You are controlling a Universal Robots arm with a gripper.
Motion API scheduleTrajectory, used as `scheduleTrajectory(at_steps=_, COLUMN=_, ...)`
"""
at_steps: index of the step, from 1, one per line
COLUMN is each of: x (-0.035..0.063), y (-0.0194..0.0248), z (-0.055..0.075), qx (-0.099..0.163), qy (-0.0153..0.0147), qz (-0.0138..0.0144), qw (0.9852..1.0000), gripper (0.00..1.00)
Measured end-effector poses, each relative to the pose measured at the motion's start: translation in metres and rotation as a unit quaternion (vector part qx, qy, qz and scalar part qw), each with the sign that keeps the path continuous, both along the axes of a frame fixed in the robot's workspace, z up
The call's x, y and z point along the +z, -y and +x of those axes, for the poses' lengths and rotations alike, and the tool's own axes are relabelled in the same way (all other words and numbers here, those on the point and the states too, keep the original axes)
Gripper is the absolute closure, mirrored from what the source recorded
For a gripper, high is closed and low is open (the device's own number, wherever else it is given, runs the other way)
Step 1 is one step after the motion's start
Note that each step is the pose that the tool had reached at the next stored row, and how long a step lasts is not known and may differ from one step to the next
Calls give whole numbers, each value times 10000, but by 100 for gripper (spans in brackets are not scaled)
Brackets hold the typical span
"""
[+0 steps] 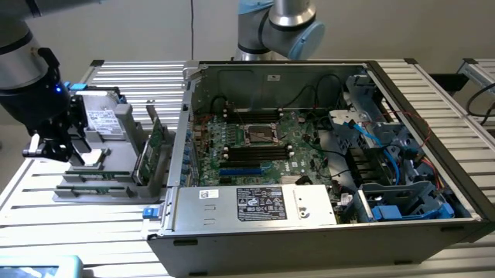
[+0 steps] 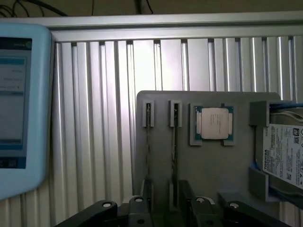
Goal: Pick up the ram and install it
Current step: 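Pick up the ram and move it above insertion slot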
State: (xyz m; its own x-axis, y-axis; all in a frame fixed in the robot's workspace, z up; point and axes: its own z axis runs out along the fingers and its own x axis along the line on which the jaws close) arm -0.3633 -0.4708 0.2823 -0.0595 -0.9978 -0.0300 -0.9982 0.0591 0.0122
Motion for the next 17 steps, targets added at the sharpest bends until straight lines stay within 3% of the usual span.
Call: scheduleTrajectory(at_steps=17, x=-309, y=60, z=41, qx=0, qy=-5, qz=0, qw=10000, gripper=63)
